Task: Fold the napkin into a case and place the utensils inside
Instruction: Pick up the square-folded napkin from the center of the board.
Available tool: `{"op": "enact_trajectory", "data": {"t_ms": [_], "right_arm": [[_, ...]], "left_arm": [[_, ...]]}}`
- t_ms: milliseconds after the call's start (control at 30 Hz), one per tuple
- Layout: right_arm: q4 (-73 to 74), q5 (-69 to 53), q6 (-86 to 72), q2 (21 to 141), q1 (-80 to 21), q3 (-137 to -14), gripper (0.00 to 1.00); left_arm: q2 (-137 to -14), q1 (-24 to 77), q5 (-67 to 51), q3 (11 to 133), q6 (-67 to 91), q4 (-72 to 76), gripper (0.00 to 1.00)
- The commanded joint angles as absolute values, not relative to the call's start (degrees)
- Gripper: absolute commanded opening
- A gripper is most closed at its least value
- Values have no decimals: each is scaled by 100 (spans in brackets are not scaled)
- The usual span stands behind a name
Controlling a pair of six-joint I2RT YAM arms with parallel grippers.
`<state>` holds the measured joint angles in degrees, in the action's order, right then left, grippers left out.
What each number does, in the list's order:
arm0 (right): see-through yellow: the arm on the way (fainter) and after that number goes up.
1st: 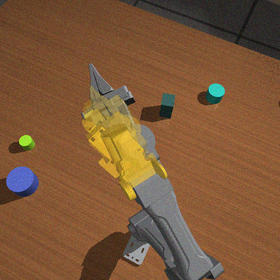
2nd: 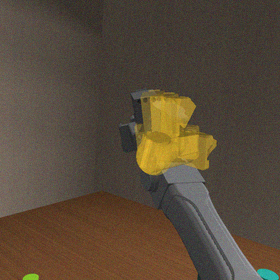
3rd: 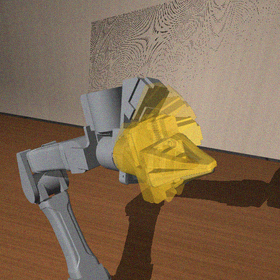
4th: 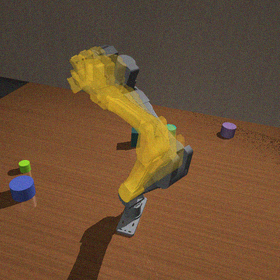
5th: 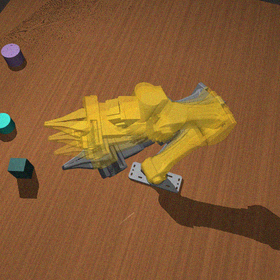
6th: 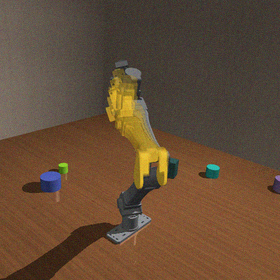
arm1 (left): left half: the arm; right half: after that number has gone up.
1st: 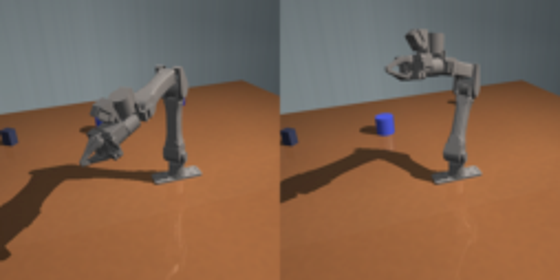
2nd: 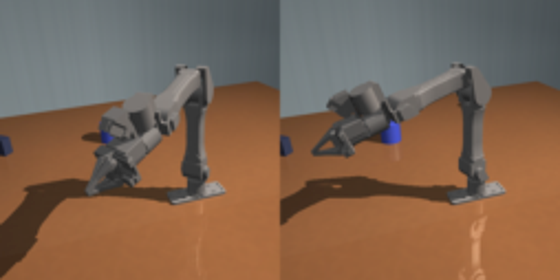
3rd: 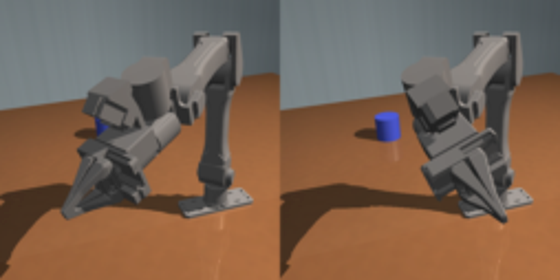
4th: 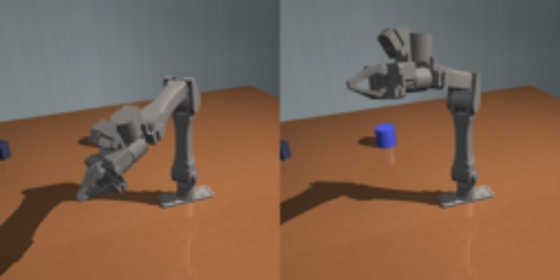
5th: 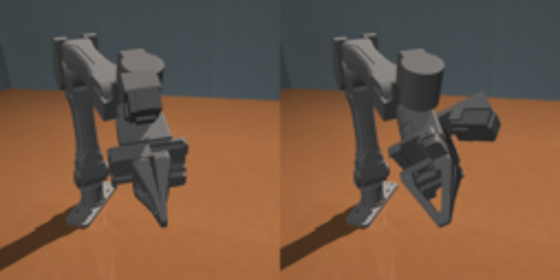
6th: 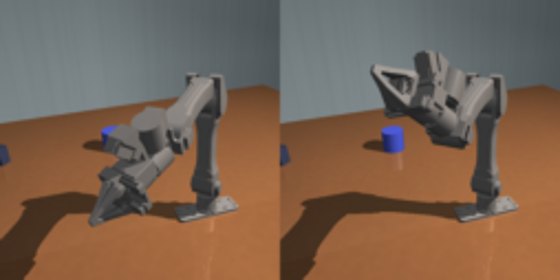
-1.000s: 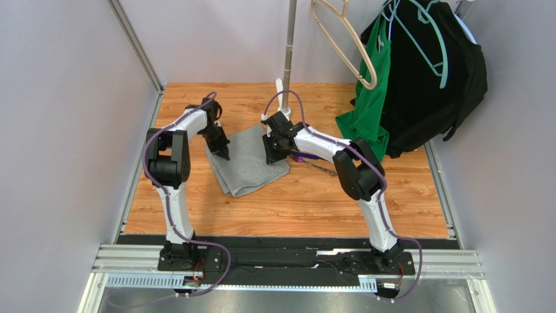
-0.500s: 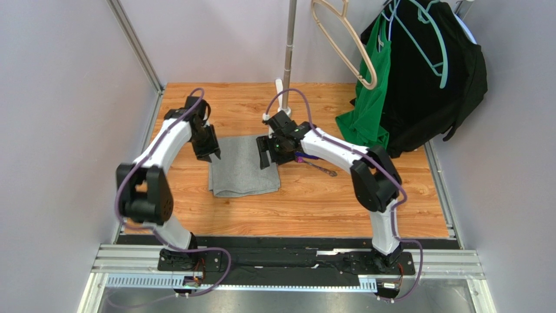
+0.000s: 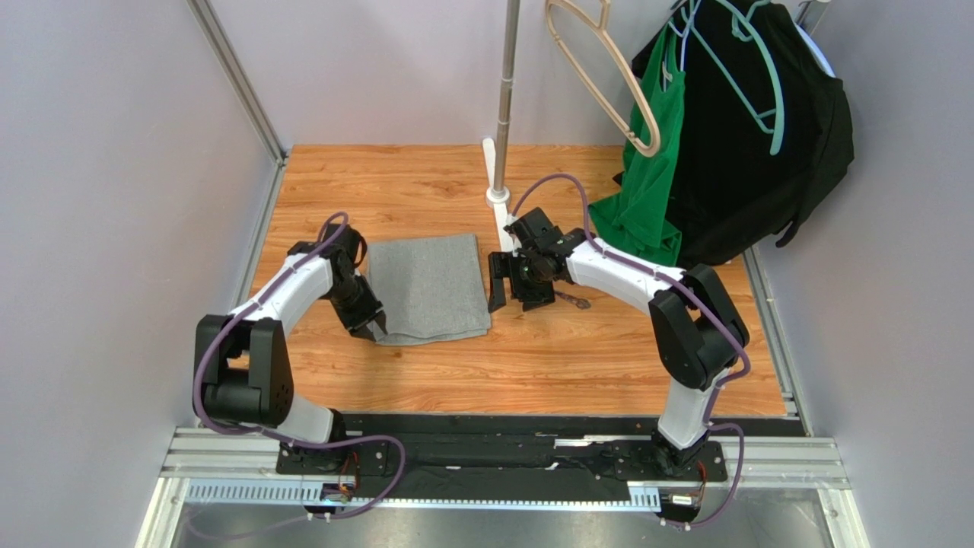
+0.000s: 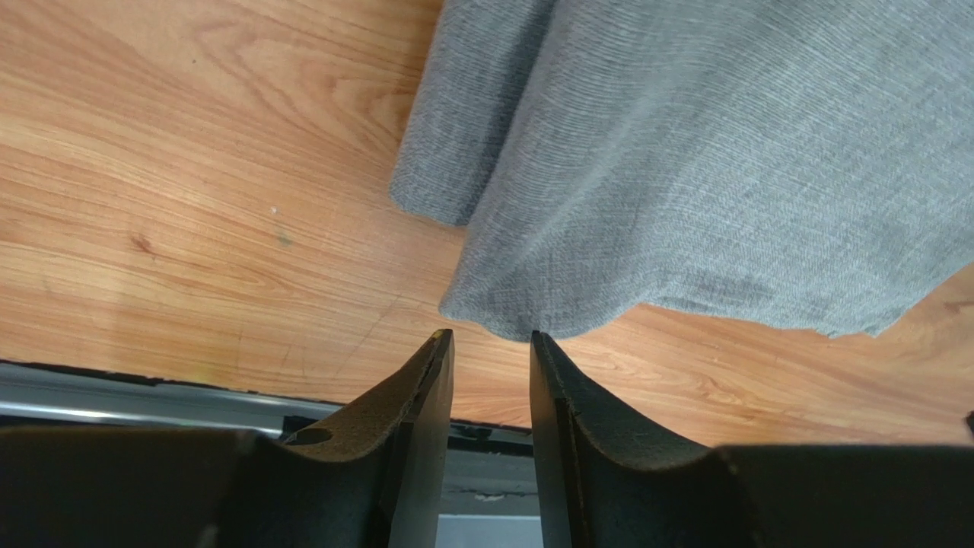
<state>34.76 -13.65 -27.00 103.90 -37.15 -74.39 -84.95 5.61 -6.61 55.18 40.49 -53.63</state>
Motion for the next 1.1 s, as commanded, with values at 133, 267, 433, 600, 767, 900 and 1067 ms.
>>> {"op": "enact_trajectory", "data": {"t_ms": [133, 267, 433, 600, 767, 900, 1067], "right_arm": [[2559, -1968, -2813, 10002, -3665, -6882, 80], [2277, -2258, -2874, 10046, -3630, -6742, 80], [2057, -2408, -3285, 10204, -3577, -6688, 80], [1925, -2434, -4059, 10345, -3568, -6636, 80], [1819, -2400, -4613, 10529, -3568, -6539, 77], [1802, -2382, -4999, 10565, -3586, -6408, 75], [1758, -2040, -5431, 10415, -3717, -6240, 69]], "left_arm": [[-7533, 255, -844, 4765, 4518, -4466, 37], [-7357, 132, -904, 4544, 4430, -4219, 42], [-7295, 105, -1055, 4272, 4395, -3815, 44], [-7304, 97, -1063, 4157, 4430, -3709, 44], [-7207, 97, -959, 4078, 4456, -3735, 40], [-7040, 62, -730, 4061, 4377, -3850, 27], [-6926, 44, -800, 4061, 4368, -3841, 8]]}}
